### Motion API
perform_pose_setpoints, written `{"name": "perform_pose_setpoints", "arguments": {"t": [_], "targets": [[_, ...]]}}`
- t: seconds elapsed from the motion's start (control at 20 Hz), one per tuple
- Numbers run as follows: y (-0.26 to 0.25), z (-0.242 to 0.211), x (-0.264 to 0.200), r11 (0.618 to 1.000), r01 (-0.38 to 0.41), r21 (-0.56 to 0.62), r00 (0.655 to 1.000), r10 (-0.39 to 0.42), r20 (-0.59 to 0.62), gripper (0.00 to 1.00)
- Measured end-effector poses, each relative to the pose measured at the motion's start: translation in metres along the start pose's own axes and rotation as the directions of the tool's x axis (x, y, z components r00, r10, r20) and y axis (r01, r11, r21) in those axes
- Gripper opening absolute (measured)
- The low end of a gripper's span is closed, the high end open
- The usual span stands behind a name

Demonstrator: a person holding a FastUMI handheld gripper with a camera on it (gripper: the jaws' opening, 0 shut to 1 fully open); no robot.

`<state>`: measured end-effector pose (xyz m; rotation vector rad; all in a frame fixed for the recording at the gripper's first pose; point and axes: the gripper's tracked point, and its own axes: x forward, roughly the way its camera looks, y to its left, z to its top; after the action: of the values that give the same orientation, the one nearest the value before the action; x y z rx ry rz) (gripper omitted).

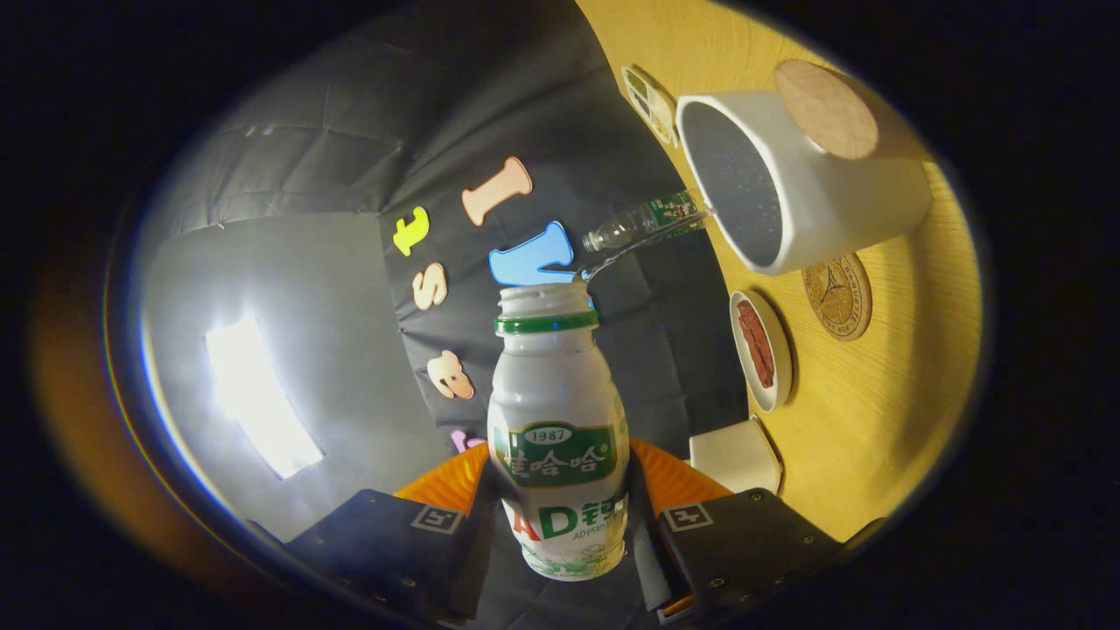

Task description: Take the bottle from table, then pour the juice into the cup, finally place the bottle on the coaster

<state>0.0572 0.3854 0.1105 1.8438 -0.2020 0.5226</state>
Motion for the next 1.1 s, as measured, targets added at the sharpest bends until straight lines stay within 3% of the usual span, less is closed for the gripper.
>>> {"name": "perform_pose_setpoints", "arguments": {"t": [1.1], "targets": [[0.0023,0.0069,-0.0013,0.997,-0.003,0.077,0.999,-0.001,0.052,0.68]]}}
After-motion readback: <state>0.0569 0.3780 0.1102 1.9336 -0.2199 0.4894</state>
